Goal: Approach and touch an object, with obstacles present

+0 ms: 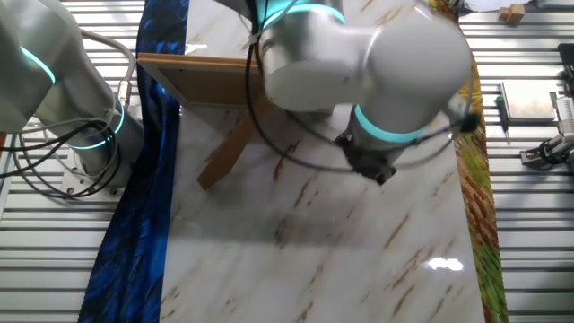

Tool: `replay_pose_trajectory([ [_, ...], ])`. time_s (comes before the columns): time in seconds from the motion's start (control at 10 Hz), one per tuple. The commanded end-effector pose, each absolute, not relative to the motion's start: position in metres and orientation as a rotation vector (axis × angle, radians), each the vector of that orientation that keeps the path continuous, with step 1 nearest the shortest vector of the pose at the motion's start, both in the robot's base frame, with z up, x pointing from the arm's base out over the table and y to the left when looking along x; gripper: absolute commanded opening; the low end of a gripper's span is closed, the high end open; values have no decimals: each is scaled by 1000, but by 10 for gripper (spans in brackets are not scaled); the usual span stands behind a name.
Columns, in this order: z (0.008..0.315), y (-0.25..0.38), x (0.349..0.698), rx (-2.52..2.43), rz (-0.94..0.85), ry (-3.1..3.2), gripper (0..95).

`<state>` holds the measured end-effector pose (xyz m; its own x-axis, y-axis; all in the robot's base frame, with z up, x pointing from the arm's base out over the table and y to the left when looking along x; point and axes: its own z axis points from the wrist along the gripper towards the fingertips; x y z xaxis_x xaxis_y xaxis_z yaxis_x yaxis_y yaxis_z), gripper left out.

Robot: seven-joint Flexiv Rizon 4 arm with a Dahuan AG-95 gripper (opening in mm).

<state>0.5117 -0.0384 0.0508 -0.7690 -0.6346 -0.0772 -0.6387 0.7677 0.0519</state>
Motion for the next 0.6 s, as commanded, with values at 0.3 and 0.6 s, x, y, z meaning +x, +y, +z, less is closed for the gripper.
replay_pose_trajectory([
  [0.3, 62, 2, 533, -991, 92, 2920, 0],
  [0.6, 71, 21, 543, -938, 87, 2933, 0],
])
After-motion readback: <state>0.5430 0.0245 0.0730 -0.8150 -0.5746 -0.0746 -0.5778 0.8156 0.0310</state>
